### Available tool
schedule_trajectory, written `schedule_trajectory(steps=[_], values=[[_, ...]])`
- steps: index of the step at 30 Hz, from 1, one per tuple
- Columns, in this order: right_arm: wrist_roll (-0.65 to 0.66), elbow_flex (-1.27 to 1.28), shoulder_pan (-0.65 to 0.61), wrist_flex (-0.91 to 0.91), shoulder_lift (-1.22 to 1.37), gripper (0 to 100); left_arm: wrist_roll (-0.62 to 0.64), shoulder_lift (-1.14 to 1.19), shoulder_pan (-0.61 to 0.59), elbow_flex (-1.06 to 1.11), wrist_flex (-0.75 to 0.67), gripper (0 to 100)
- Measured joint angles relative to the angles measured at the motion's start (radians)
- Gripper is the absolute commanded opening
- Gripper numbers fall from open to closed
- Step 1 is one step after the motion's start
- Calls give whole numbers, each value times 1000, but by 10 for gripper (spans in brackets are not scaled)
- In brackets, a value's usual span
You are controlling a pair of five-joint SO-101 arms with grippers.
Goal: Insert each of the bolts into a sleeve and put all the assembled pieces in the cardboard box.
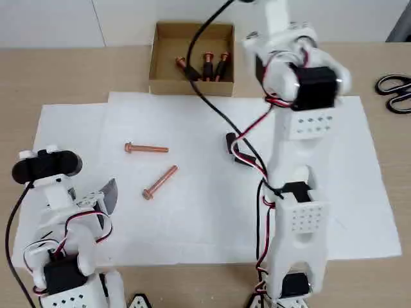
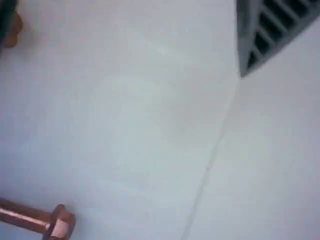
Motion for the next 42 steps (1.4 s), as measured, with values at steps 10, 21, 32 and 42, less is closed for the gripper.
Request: schedule_trajectory(steps=[10, 21, 32, 42], values=[[0, 545, 35, 0, -316, 223, 0, 0, 0, 0, 0, 291], [0, 1283, 37, -2, -712, 223, 0, 0, 0, 14, 0, 291], [140, 1840, 31, -161, -786, 223, 0, 0, 0, 14, 0, 291], [270, 1975, -68, -385, -713, 223, 0, 0, 0, 14, 0, 290]])
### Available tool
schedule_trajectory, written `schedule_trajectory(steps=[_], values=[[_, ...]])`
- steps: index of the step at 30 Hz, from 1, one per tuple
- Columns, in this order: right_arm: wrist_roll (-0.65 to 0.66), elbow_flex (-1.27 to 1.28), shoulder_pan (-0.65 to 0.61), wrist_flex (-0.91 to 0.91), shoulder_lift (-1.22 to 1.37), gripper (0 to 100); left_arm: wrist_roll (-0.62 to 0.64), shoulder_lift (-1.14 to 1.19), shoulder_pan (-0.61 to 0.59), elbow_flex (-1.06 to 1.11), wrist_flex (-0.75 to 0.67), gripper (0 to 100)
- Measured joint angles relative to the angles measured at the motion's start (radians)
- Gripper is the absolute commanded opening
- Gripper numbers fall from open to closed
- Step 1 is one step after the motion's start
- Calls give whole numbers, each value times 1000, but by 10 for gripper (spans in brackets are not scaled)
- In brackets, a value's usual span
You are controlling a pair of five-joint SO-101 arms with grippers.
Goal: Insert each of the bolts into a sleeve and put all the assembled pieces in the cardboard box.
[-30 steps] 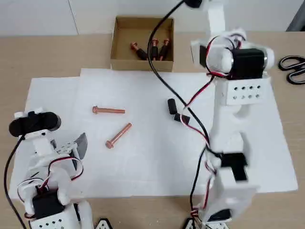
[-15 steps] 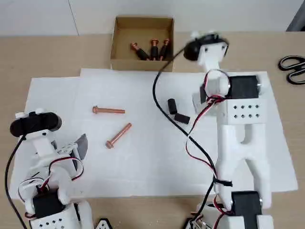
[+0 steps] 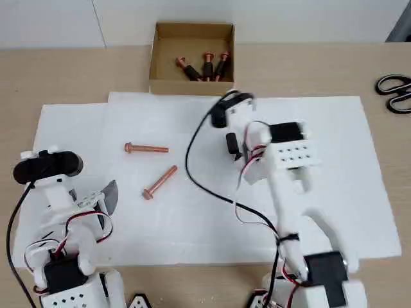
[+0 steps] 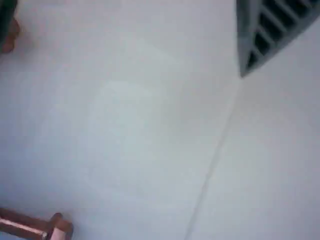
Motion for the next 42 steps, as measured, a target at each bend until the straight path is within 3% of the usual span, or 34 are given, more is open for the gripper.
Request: schedule_trajectory(steps=[14, 22, 31, 42], values=[[245, -471, -43, 97, 470, 223, 0, 0, -5, 0, 0, 290], [258, -689, -44, 166, 710, 223, 0, 0, -5, 0, 0, 290], [261, -723, -29, 201, 740, 221, 0, 0, -5, 0, 0, 290], [259, -732, 20, 230, 743, 34, 0, 0, -5, 0, 0, 290]])
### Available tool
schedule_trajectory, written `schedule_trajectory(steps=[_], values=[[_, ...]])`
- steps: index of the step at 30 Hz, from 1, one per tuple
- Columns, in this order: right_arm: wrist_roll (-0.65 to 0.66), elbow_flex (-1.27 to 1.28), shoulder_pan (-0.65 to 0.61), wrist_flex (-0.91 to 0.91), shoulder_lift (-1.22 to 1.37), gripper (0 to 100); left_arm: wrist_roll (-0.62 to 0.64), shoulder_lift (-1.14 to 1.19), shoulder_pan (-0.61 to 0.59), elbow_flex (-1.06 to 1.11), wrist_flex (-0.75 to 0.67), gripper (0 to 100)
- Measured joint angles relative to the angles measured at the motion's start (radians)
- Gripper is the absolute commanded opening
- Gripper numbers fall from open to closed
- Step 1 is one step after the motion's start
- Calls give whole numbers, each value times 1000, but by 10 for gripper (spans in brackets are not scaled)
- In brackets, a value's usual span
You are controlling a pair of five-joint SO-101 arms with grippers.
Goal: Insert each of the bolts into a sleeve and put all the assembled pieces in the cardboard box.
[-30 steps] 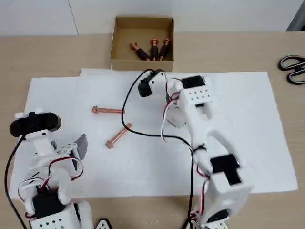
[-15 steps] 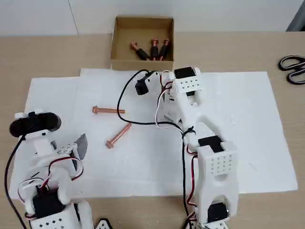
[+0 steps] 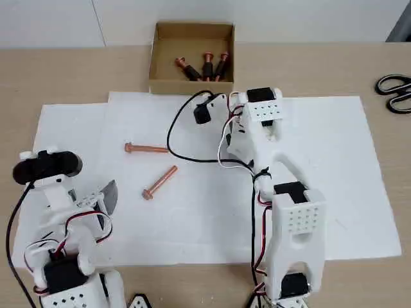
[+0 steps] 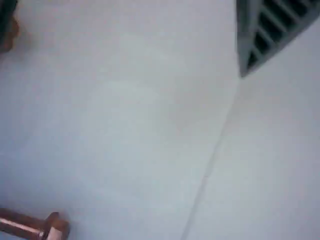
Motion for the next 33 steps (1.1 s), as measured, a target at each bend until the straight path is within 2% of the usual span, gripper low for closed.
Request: schedule_trajectory(steps=[3, 10, 22, 28, 33], values=[[-2, 0, 0, 0, 0, 2, 0, 0, 0, 0, 0, 290], [-80, -52, 0, 94, 3, 4, 0, 0, 0, 0, 0, 290], [-473, -152, 77, 121, 26, 10, 0, 0, 0, 0, 0, 290], [-560, -166, 87, 123, 114, 154, 0, 0, 0, 11, 0, 290], [-586, -186, 77, 129, 149, 169, 0, 0, 0, 11, 0, 290]])
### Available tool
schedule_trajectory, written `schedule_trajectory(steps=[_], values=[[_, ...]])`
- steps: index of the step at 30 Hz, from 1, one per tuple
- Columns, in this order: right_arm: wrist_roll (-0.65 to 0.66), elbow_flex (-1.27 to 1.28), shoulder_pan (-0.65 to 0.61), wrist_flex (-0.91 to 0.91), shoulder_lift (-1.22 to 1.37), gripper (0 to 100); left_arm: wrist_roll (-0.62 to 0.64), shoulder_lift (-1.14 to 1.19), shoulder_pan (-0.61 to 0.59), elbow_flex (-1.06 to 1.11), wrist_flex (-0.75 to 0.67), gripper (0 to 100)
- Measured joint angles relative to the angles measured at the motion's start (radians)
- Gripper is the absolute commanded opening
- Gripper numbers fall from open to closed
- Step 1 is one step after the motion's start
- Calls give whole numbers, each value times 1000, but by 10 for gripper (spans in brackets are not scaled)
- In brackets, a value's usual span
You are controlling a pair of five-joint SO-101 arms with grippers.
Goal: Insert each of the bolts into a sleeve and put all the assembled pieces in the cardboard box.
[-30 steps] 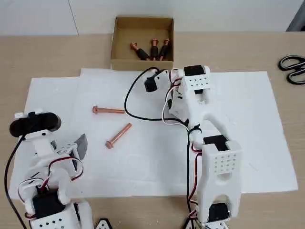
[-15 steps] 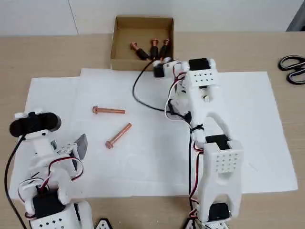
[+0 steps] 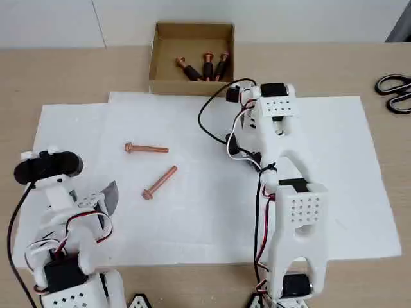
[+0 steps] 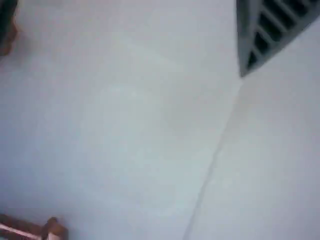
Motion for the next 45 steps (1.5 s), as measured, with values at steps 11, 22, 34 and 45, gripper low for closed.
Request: schedule_trajectory(steps=[11, 22, 34, 45], values=[[0, -8, 5, 0, 8, 3, 0, 0, 0, 0, 0, 290], [0, -25, 31, 2, -34, 3, 0, 0, 0, -3, 15, 292], [0, -25, 44, 2, -141, 3, -44, 460, 0, -393, 97, 290], [0, -25, 43, 2, -141, 3, 356, 1290, 147, -1162, 394, 291]])
